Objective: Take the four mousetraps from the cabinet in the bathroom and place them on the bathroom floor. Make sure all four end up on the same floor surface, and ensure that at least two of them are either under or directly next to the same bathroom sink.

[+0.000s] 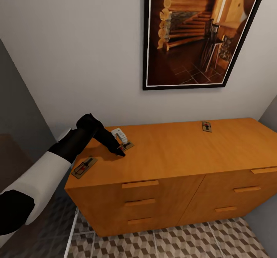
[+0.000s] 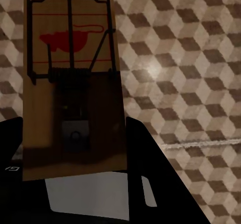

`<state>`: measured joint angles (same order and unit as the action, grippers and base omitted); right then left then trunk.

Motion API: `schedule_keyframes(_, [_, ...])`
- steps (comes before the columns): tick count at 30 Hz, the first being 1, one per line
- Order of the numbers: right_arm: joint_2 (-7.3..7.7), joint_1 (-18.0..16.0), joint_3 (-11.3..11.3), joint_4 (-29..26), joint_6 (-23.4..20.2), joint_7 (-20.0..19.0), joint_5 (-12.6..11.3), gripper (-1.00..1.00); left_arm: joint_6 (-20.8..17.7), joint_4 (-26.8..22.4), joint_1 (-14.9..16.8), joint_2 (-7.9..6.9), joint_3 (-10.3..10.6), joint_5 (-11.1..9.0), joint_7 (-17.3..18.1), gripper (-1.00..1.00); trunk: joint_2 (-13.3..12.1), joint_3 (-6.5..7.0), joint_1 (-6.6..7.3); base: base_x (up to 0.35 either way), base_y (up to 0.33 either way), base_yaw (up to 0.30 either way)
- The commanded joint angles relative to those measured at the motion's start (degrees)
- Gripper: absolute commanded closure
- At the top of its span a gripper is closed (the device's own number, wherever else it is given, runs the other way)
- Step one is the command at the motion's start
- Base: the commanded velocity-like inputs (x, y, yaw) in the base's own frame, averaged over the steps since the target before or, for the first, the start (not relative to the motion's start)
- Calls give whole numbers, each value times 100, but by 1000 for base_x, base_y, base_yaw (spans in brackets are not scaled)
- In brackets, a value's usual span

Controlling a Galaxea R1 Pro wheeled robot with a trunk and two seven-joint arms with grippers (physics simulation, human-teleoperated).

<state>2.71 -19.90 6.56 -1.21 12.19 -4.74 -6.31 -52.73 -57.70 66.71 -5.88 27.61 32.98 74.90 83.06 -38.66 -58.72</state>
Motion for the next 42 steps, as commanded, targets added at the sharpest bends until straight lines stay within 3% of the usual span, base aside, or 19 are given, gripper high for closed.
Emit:
schedule_keyframes(1, [2,-4,47,7,20,-27,-64,100,-75,259,0,-1,8,7,59,-100,2,-7,-1,0,0,0])
schedule_keyframes(8, [2,-4,47,7,20,-27,-64,100,-77,259,0,-1,8,7,59,-100,2,-7,-1,0,0,0])
schedule_keyframes(9, [2,-4,47,7,20,-27,-64,100,-76,259,0,-1,8,7,59,100,2,-7,-1,0,0,0])
schedule_keyframes(42, [2,-5,47,7,20,-27,-64,100,-86,60,0,8,-32,15,64,100,2,-7,-1,0,0,0])
